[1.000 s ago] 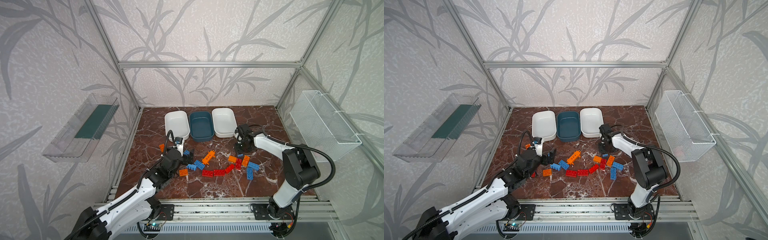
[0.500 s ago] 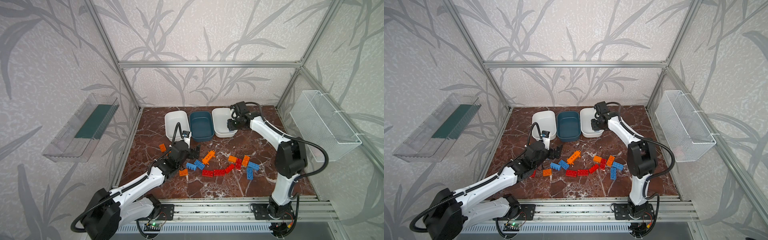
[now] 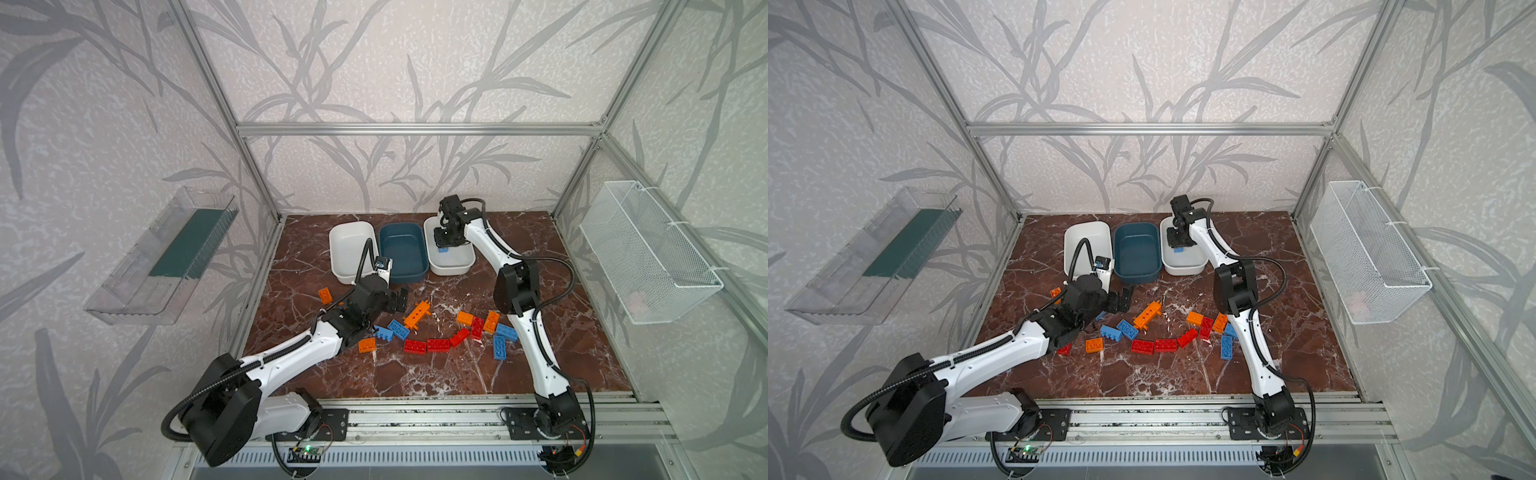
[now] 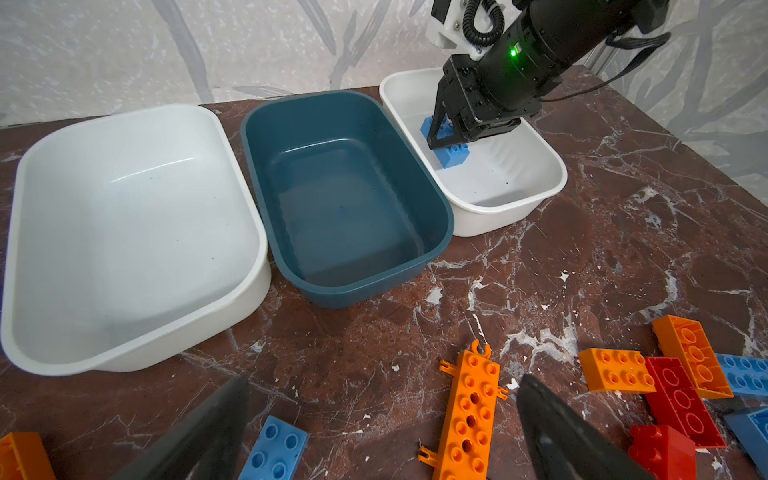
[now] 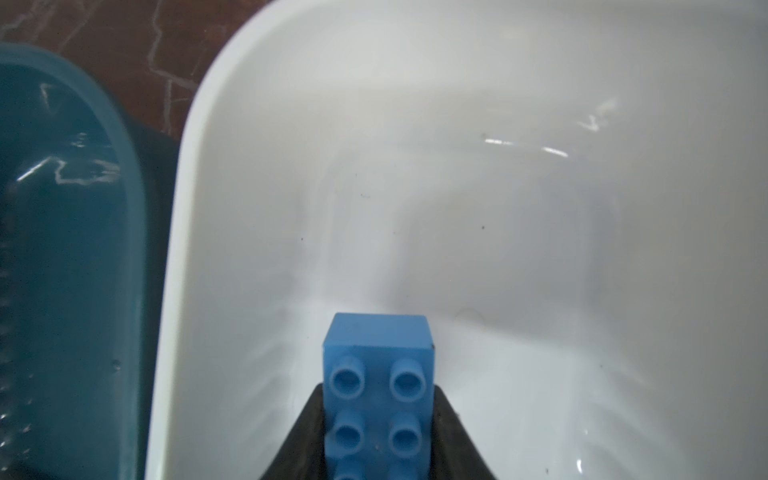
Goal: Sort the legos into containers by color
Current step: 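Carry the blue brick with the right gripper into the farthest white tub and release, then grasp another blue brick with the right gripper while the left gripper hovers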
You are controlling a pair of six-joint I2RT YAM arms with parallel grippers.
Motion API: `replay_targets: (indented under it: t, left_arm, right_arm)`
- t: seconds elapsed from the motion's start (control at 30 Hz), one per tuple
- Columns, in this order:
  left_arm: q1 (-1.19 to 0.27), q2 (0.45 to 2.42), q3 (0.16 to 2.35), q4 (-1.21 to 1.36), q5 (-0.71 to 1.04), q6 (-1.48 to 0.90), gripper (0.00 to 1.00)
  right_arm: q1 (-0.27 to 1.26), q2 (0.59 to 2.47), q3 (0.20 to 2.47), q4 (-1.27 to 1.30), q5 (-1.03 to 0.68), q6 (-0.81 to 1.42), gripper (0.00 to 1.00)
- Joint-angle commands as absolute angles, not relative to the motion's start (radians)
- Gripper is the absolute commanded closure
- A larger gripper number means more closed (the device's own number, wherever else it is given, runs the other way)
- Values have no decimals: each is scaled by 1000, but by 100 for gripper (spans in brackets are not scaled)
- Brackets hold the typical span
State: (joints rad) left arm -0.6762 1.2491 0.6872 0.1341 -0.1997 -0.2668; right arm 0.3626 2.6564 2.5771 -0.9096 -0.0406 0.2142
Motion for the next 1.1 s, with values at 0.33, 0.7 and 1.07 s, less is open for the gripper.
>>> replay_targets:
  t: [0.33, 0.7, 1.07]
  left_arm:
    - [-728, 1128, 678, 59, -290, -349, 1]
    - [-1038, 1094, 630, 49, -404, -364, 1]
    - [-1260, 1183, 641, 74, -535, -380, 1]
  right_arm:
    - [389, 2309, 2238, -948, 31, 220, 45]
    - [403, 1585, 1185, -669, 87, 327, 44]
    - [391, 1230, 774, -652, 270, 494, 25]
